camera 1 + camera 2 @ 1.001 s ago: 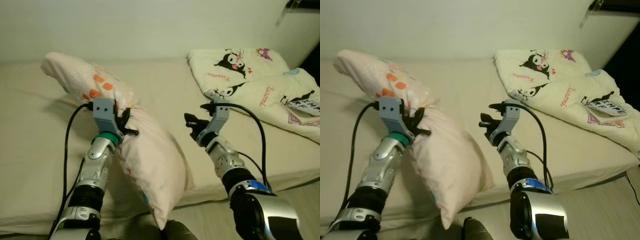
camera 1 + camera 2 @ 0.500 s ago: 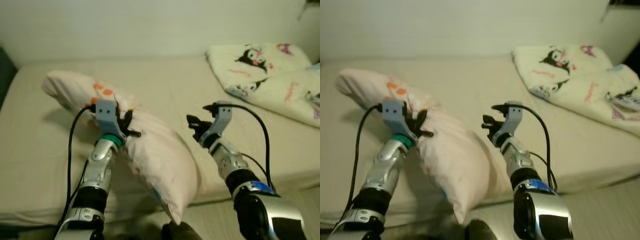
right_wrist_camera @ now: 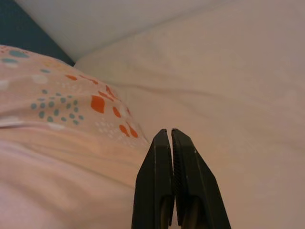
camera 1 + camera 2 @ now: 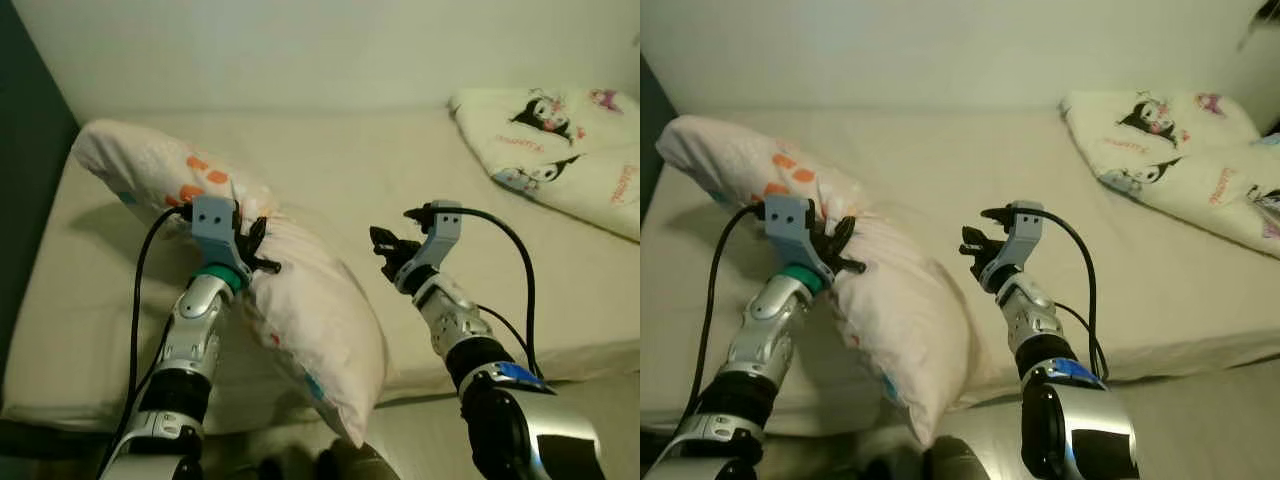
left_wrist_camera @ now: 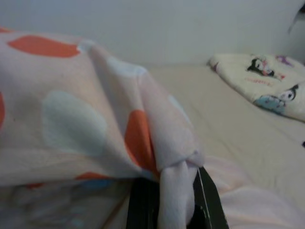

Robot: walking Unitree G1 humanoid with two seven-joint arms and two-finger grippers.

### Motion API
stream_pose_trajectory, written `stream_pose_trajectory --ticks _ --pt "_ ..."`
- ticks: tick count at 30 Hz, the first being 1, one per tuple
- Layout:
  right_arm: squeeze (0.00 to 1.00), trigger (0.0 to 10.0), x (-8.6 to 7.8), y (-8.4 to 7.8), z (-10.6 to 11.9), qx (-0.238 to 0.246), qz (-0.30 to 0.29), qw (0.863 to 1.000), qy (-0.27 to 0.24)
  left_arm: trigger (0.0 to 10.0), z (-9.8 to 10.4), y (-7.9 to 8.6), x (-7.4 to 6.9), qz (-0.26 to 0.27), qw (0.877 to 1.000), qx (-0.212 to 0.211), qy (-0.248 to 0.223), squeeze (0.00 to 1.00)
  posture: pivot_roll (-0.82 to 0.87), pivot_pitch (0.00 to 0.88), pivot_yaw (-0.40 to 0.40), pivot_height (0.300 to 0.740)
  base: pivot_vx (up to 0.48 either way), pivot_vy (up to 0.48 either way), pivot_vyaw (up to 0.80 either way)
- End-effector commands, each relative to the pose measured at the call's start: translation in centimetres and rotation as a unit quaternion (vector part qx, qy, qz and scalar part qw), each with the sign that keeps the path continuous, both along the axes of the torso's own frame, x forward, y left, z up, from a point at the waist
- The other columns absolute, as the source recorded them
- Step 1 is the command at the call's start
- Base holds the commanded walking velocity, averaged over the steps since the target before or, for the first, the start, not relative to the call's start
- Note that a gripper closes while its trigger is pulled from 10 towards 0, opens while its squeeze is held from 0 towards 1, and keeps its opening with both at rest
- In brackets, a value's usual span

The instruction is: Clean up the room

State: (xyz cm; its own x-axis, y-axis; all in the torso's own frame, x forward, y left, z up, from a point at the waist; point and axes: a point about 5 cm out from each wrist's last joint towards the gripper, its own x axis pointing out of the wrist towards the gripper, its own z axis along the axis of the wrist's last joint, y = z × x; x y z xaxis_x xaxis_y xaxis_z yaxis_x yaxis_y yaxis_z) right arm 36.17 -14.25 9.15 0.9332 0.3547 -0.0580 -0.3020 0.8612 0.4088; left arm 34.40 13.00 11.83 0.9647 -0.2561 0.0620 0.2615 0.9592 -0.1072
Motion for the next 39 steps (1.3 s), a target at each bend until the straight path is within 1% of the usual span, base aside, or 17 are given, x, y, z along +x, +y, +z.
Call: stream_pose_trajectory --ticks 1,10,21,23,27,29,30,32,33,36,39 --pt "0.0 10.0 0.0 -0.2 0.0 0.005 -0.007 1.0 0.0 10.0 2.0 -0.4 0.4 -0.01 0.999 0.0 -0.051 0.0 -0.13 0.0 0.014 0.74 0.0 0.401 0.0" --pt "0.0 10.0 0.1 -0.2 0.1 0.008 -0.012 1.0 -0.003 10.0 2.9 -1.1 0.9 -0.027 0.998 0.004 -0.063 0.0 -0.13 0.0 0.02 0.74 0.0 0.407 0.0" --pt "0.0 10.0 0.1 -0.6 0.2 0.01 -0.019 1.0 -0.006 10.0 3.0 -1.8 1.2 -0.038 0.997 0.013 -0.063 0.0 -0.14 0.0 0.029 0.74 0.0 0.42 0.0" --pt "0.0 10.0 0.1 -0.6 0.2 0.01 -0.021 1.0 -0.007 10.0 3.1 -2.0 1.2 -0.043 0.996 0.034 -0.069 0.0 -0.14 0.0 0.03 0.74 0.0 0.0 0.0" --pt "0.0 10.0 0.1 -0.6 0.2 0.011 -0.021 1.0 -0.008 10.0 3.0 -2.1 1.2 -0.043 0.996 0.037 -0.062 0.0 -0.15 0.0 0.033 0.74 0.0 0.0 0.0" --pt "0.0 10.0 0.0 -0.6 0.2 0.01 -0.021 1.0 -0.008 10.0 2.8 -2.5 1.1 -0.052 0.995 0.054 -0.061 0.0 -0.15 0.0 0.035 0.74 0.0 -0.48 0.0" --pt "0.0 10.0 0.0 -0.6 0.2 0.011 -0.022 1.0 -0.009 10.0 2.7 -2.7 1.1 -0.055 0.995 0.056 -0.06 0.0 -0.15 0.0 0.037 0.74 0.0 -0.48 0.0" --pt "0.0 10.0 0.0 -0.6 0.2 0.011 -0.023 1.0 -0.009 10.0 2.7 -2.9 1.0 -0.057 0.995 0.056 -0.061 0.0 -0.15 0.0 0.038 0.74 0.0 -0.48 0.0" --pt "0.0 10.0 0.0 -0.7 0.2 0.012 -0.023 1.0 -0.009 10.0 2.7 -3.0 1.0 -0.058 0.995 0.049 -0.06 0.0 -0.15 0.0 0.037 0.74 0.0 0.0 0.0" --pt "0.0 10.0 0.0 -0.7 0.1 0.012 -0.024 1.0 -0.008 10.0 2.6 -3.4 0.9 -0.062 0.995 0.052 -0.064 0.0 -0.15 0.0 0.038 0.74 0.0 0.0 0.0" --pt "0.0 10.0 0.0 -0.7 0.1 0.013 -0.024 1.0 -0.008 10.0 2.6 -3.7 0.9 -0.072 0.994 0.039 -0.065 0.0 -0.15 0.0 0.038 0.74 0.0 0.0 0.0"
